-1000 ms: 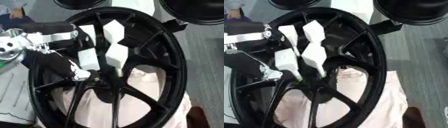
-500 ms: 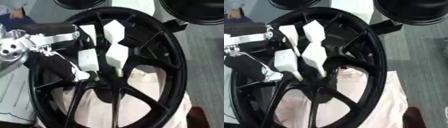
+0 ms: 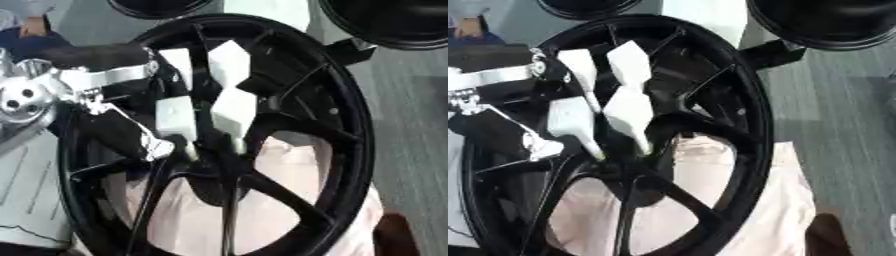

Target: Pull the pin out of the wheel hub.

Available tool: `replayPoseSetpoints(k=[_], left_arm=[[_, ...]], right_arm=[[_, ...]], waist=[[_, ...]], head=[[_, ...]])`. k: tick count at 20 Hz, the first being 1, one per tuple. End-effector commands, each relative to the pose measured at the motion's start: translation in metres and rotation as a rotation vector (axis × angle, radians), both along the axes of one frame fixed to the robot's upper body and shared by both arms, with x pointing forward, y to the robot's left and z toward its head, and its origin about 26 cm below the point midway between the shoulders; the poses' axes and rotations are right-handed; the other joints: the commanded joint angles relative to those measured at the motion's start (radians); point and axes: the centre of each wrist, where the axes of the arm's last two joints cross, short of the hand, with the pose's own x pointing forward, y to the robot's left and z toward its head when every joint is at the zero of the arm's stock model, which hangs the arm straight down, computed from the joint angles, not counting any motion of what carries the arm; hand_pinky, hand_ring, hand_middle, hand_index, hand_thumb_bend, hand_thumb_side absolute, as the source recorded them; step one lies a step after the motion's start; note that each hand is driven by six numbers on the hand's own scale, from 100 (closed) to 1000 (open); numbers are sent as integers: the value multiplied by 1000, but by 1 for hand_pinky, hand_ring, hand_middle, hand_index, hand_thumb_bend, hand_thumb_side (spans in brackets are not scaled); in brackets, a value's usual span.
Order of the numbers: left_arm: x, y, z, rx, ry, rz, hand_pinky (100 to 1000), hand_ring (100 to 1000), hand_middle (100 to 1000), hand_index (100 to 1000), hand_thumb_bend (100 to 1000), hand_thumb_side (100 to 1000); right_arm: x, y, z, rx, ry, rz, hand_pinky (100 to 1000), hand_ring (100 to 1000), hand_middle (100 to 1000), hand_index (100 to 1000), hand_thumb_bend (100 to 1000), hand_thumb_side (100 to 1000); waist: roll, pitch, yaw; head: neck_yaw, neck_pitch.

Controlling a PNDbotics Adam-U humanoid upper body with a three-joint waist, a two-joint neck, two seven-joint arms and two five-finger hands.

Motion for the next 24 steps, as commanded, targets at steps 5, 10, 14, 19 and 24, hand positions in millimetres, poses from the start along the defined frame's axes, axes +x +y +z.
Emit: replayPoseSetpoints(k=[5, 10, 14, 19, 24], left_arm=[[-3, 3, 7, 15, 78, 94, 457, 494, 514, 647, 269, 114], [-3, 4, 9, 0, 53, 95, 388, 426, 444, 565, 203, 130], [-3, 8, 11, -22, 26, 83, 374, 408, 425, 546, 198, 131], [-3, 8, 11, -29, 24, 81, 374, 408, 425, 546, 198, 131], [-3, 23, 21, -56, -49, 92, 282, 287, 293, 404, 170, 157]], right_arm=[[-1, -1, 6, -13, -22, 2, 699, 771, 561, 637, 100, 790], [-1, -2, 6, -12, -21, -1, 699, 771, 561, 637, 100, 792], [-1, -2, 6, -12, -21, -4, 699, 771, 561, 637, 100, 793], [-1, -2, 6, -12, -21, -4, 699, 771, 561, 637, 100, 793], [-2, -4, 7, -17, -21, -12, 699, 771, 560, 636, 100, 796]], waist=[[-3, -20, -1], [-2, -23, 0], [-1, -24, 1], [-1, -24, 0], [1, -30, 3]], head=[[8, -4], [8, -3], [6, -3], [6, -3], [-10, 4]])
